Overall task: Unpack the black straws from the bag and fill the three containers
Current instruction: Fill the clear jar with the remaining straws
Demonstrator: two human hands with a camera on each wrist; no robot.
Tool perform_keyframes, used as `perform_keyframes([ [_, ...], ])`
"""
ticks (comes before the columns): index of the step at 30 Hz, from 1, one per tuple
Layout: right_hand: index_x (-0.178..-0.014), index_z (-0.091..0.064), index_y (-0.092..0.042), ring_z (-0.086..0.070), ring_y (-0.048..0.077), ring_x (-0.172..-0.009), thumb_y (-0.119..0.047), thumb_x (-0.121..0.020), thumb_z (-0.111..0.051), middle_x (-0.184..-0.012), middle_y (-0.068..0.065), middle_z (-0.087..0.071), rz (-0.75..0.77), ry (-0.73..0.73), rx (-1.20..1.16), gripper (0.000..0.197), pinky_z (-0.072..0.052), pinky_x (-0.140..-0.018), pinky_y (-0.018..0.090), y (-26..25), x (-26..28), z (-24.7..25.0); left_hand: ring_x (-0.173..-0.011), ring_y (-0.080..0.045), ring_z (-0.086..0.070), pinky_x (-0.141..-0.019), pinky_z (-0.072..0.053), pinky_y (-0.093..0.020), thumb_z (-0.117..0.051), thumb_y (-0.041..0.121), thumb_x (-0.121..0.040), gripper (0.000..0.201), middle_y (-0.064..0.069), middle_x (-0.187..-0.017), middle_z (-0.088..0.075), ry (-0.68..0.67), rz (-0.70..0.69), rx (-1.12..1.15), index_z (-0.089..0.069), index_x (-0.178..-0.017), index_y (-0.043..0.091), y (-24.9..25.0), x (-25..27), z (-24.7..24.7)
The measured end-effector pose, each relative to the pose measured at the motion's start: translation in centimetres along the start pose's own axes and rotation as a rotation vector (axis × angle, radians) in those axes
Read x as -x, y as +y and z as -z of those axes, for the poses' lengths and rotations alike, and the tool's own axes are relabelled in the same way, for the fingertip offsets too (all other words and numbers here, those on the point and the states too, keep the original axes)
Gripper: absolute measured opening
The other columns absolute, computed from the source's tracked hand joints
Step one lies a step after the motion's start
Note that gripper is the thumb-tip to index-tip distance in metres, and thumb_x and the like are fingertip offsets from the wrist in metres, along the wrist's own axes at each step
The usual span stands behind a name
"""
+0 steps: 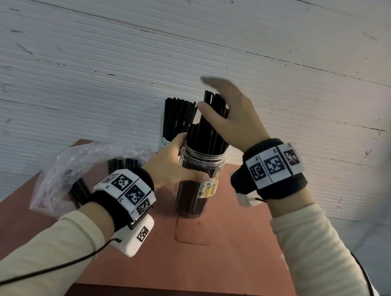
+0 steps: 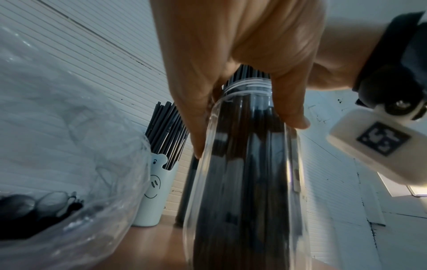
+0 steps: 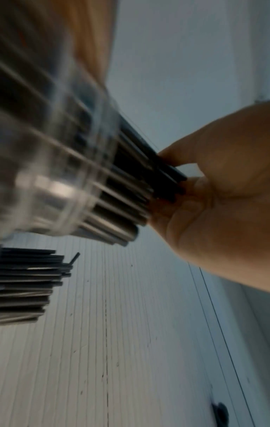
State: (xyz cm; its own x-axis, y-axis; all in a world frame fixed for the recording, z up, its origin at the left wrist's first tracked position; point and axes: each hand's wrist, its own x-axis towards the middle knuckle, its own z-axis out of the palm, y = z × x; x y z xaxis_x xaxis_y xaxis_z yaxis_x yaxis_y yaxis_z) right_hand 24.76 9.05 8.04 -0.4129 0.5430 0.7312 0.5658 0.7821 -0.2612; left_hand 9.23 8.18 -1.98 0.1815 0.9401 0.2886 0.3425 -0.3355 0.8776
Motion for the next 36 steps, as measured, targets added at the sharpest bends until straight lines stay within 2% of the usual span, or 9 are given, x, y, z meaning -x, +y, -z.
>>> perform_keyframes([
  [4,-0.131,-0.056,-0.017,-0.056,0.003,-0.100,-0.028,-0.099,-0.049,-0.118,-0.001,-0.065,-0.037,-0.112,0.082,0.034,-0.045,-0.090,0.019,0.6,1.8,-1.8,-0.115,-0.006,-0.054,-0.101,-0.041,-0.028,-0.090,0.030,-0.063,0.090,0.018,-0.119,-0.058,0.016,0.003,-0.048,-0.037,-0.136,0.030,0.2,0.1,0.0],
  [9,-0.141,-0.046,-0.015,-0.040,0.009,-0.134,-0.027,-0.099,-0.050,-0.147,-0.002,-0.044,0.071,-0.009,0.076,0.044,-0.028,-0.110,0.011,0.4,2.9,-1.7,-0.109,-0.002,-0.054,-0.097,-0.039,-0.022,-0.087,0.025,-0.067,0.089,0.021,-0.113,-0.056,0.016,-0.002,-0.058,-0.034,-0.139,0.029,0.6,0.5,-0.2],
  [14,-0.131,-0.059,-0.012,-0.053,0.015,-0.123,-0.031,-0.098,-0.050,-0.134,0.002,-0.057,0.080,-0.134,0.210,0.039,-0.043,-0.104,0.032,-0.2,4.3,-2.5,-0.102,0.009,-0.053,-0.076,-0.040,-0.006,-0.083,0.021,-0.073,0.074,0.023,-0.106,-0.053,-0.008,0.021,-0.083,-0.036,-0.131,0.026,0.8,0.4,-0.3],
  [17,-0.136,-0.053,-0.013,-0.045,0.014,-0.132,-0.034,-0.099,-0.049,-0.142,0.001,-0.051,0.048,-0.112,0.187,0.043,-0.036,-0.111,0.029,-0.6,4.1,-2.2,-0.121,-0.004,-0.049,-0.095,-0.039,-0.015,-0.084,0.025,-0.072,0.089,0.017,-0.122,-0.052,-0.074,0.033,-0.073,-0.028,-0.142,0.022,1.0,0.2,0.0],
  [21,-0.135,-0.054,-0.011,-0.046,0.013,-0.130,-0.024,-0.096,-0.054,-0.141,0.000,-0.051,0.100,0.075,0.068,0.041,-0.033,-0.108,0.020,-2.1,3.9,-2.4,-0.142,-0.006,-0.026,-0.116,-0.028,-0.035,-0.085,0.045,-0.056,0.126,0.008,-0.158,-0.023,-0.136,0.055,-0.168,-0.007,-0.154,0.029,0.7,0.7,1.3],
  [25,-0.094,-0.065,-0.005,-0.055,0.010,-0.085,0.001,-0.082,-0.052,-0.095,0.002,-0.061,0.105,0.207,-0.163,0.018,-0.044,-0.076,0.017,-6.4,3.3,-5.7,-0.128,-0.011,-0.047,-0.108,-0.039,-0.031,-0.067,0.014,-0.080,0.074,0.005,-0.139,-0.049,0.163,0.039,-0.177,-0.035,-0.145,0.024,0.2,4.1,6.5],
  [28,-0.082,-0.066,-0.006,-0.055,0.012,-0.071,-0.001,-0.082,-0.051,-0.079,0.002,-0.064,-0.122,-0.012,-0.236,0.016,-0.044,-0.065,0.020,-7.3,3.6,-8.0,-0.113,-0.013,-0.058,-0.097,-0.047,-0.032,-0.061,0.012,-0.082,0.043,0.008,-0.120,-0.062,0.296,-0.001,-0.259,-0.058,-0.121,0.031,0.1,5.6,9.0],
  [31,-0.098,-0.071,-0.006,-0.063,0.020,-0.088,-0.015,-0.091,-0.051,-0.095,0.007,-0.071,-0.289,-0.474,-0.117,0.023,-0.049,-0.077,0.028,-6.9,3.7,-11.5,-0.109,-0.012,-0.055,-0.089,-0.043,-0.027,-0.060,0.010,-0.087,0.033,0.009,-0.120,-0.060,0.395,-0.013,-0.431,-0.064,-0.111,0.031,-0.6,7.0,11.4],
  [36,-0.118,-0.061,0.000,-0.057,0.031,-0.110,-0.032,-0.102,-0.038,-0.120,0.017,-0.062,-0.316,-0.943,0.094,0.042,-0.042,-0.088,0.033,-7.2,2.6,-17.2,-0.122,-0.018,-0.053,-0.092,-0.034,-0.022,-0.063,0.005,-0.086,0.033,0.002,-0.134,-0.056,0.205,0.146,-0.567,-0.065,-0.110,0.027,-2.6,9.3,15.4],
])
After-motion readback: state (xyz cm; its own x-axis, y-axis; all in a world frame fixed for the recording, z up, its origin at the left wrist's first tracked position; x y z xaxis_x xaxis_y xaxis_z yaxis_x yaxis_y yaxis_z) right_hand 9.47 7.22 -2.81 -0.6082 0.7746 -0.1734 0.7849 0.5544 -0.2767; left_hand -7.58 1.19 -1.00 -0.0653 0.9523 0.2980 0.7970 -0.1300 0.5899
